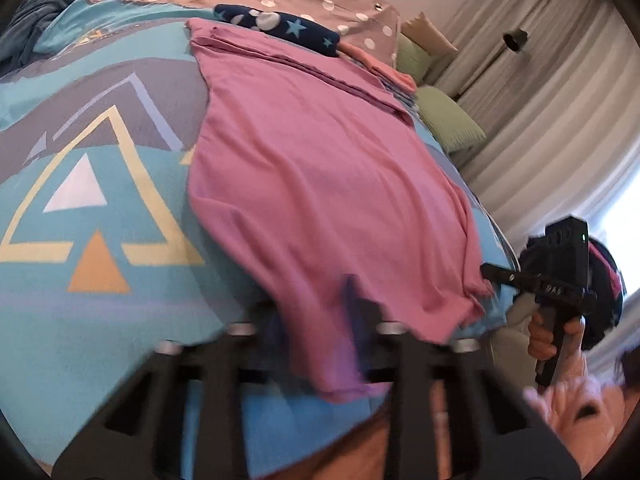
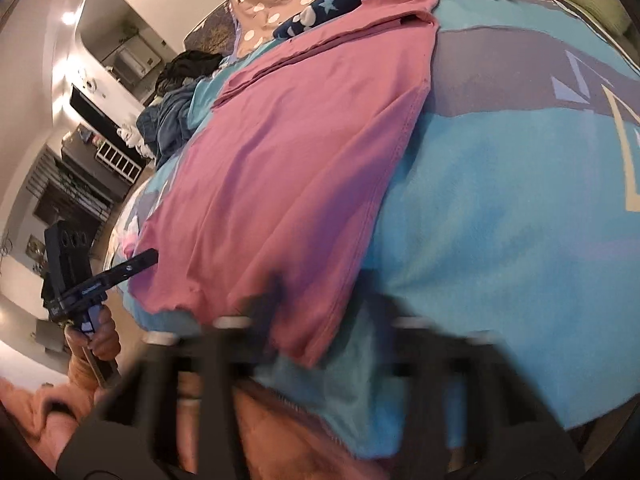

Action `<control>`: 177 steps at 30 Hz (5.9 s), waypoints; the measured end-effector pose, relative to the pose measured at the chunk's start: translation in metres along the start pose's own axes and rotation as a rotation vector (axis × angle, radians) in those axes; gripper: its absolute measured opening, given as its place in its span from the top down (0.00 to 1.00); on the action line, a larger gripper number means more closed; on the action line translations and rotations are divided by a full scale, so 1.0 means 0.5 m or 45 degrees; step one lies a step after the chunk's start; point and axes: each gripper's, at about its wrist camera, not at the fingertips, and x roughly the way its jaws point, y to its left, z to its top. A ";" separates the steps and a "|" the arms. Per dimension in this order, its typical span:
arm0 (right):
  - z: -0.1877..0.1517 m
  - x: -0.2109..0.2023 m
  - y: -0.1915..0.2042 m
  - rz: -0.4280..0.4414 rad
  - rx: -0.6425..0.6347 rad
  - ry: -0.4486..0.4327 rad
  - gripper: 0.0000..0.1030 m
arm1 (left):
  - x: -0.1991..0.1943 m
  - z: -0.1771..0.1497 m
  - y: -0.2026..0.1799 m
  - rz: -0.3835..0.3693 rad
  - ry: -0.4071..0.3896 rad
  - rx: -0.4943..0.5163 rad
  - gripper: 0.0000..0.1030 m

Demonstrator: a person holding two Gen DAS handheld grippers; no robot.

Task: Fold small clothes

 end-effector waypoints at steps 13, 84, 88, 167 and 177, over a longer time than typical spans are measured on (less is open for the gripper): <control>-0.024 -0.169 -0.075 -0.294 0.141 -0.213 0.95 | -0.122 -0.020 0.004 0.089 -0.103 -0.055 0.81; 0.429 -0.179 -0.050 0.156 0.019 -0.516 0.97 | -0.153 0.419 0.031 0.052 -0.437 -0.049 0.98; 0.516 -0.137 -0.057 0.092 0.015 -0.524 0.97 | -0.111 0.502 0.043 0.103 -0.422 -0.031 0.98; 0.402 0.120 -0.195 0.106 0.392 -0.198 0.43 | 0.145 0.364 0.213 -0.052 -0.159 -0.615 0.56; 0.435 0.145 -0.218 0.032 0.454 -0.286 0.96 | 0.210 0.400 0.234 -0.112 -0.161 -0.704 0.98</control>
